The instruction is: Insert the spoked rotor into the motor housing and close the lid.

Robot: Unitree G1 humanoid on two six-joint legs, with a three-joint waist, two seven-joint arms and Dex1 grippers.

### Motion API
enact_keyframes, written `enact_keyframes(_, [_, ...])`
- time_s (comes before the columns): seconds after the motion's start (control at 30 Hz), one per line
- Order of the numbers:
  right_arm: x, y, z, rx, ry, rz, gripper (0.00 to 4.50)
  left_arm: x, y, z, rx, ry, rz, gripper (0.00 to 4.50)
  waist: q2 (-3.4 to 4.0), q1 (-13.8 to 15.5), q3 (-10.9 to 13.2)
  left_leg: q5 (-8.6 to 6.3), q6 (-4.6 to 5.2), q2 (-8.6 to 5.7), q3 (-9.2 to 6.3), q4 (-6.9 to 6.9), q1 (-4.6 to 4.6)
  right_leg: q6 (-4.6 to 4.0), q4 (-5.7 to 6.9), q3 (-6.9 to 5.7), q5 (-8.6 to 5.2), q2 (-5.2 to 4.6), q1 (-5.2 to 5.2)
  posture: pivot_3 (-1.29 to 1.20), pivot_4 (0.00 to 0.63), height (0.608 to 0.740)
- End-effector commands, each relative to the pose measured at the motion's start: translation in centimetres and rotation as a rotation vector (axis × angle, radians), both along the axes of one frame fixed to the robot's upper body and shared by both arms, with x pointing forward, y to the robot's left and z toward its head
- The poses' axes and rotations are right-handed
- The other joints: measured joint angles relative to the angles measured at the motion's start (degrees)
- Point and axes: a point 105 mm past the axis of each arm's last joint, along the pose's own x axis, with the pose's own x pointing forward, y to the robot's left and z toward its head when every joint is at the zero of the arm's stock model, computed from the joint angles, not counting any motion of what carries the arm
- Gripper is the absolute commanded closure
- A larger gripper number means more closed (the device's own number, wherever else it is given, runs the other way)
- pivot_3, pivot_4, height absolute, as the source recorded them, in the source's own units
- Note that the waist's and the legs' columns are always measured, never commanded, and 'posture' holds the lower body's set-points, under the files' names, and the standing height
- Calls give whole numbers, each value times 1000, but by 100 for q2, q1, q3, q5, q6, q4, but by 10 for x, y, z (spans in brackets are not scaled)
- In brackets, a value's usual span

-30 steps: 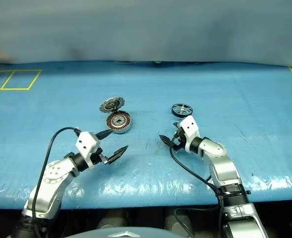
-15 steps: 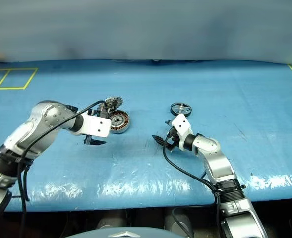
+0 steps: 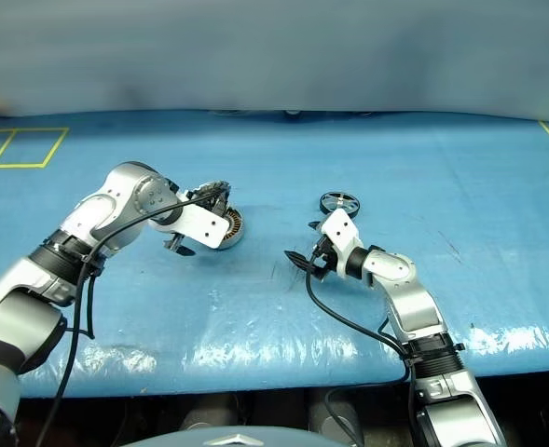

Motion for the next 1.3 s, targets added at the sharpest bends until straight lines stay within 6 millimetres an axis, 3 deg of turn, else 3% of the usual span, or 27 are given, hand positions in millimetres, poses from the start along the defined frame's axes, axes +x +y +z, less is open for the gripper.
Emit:
enact_keyframes(0.03, [-2, 2, 13, 10, -45, 14, 20, 2, -6, 0, 2, -2, -18, 0, 0, 2, 0, 0, 0, 0, 0, 2, 0, 0, 0, 0, 0, 0, 1, 0, 150, 740])
enact_keyframes(0.3, [-1, 0, 13, 12, -48, 0, 20, -9, -8, -23, 28, 70, -40, 0, 0, -15, 0, 0, 1, 0, 0, 16, 1, 0, 15, 1, 0, 0, 2, 0, 150, 740])
enact_keyframes(0.47, [-1, -1, 13, 10, -47, -4, 20, -12, -3, -25, 39, 73, -36, 0, 0, -12, 0, -1, 2, 0, 0, 20, 1, 0, 15, 0, 0, 0, 3, 0, 150, 740])
enact_keyframes(0.57, [0, 1, 14, 12, -52, -3, 0, -22, 0, -39, 62, 134, -40, 611, 2, -33, -2, -1, 2, 0, 0, 21, 2, 0, 18, 1, 0, 1, 4, 0, 150, 740])
enact_keyframes(0.77, [0, -2, 15, 10, -57, -13, 0, -29, 1, -49, 66, 157, -46, 2508, 9, -94, -7, -2, 4, 1, 0, 22, 34, 0, 18, 1, 0, 1, 35, 0, 150, 740])
enact_keyframes(0.93, [-2, -11, 16, 0, -60, -29, 0, -39, -32, -47, -138, 149, -100, 2505, 29, -87, -19, -4, 8, -1, -1, 26, 45, 1, 18, 1, 0, -1, 49, 0, 150, 740])
enact_keyframes(1.07, [-7, -15, 14, -12, -50, -31, 0, -65, -62, -40, -257, 243, -169, 2505, 31, 46, -20, -5, 9, -3, -6, 34, 42, 1, 17, -3, 0, -6, 54, 0, 150, 740])
enact_keyframes(1.3, [-12, -20, 11, -1, -48, -63, 0, -81, -63, -34, -214, 290, -198, 2505, 30, 62, -19, -5, 10, -2, -10, 44, 36, 4, 14, -7, 2, 0, 56, 0, 150, 740])
